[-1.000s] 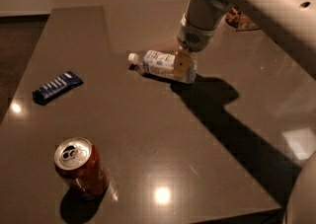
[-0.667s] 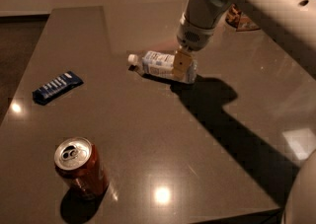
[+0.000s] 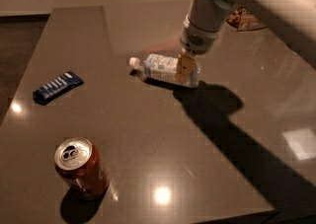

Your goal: Move blue plastic bottle near coke can

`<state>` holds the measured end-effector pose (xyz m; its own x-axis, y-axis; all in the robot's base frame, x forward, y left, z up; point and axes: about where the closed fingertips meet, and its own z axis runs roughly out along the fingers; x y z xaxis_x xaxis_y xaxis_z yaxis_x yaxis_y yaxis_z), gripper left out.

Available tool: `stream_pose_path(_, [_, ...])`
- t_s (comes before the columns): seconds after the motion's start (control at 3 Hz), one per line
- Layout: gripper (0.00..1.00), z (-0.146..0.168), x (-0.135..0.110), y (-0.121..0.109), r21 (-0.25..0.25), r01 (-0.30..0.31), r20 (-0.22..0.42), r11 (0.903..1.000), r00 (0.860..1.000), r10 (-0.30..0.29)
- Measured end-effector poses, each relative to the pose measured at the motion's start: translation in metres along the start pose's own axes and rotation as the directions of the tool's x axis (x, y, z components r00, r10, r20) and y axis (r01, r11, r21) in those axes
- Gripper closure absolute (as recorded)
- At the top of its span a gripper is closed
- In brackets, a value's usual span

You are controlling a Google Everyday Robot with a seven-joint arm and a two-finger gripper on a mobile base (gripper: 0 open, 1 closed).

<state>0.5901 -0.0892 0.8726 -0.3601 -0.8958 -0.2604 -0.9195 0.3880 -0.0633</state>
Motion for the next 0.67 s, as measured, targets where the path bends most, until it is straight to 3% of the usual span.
stream_pose_path(0.67, [1.00, -0.035, 0.043, 0.079, 0.031, 0.046, 0.007, 0.9985, 0.999, -0.046])
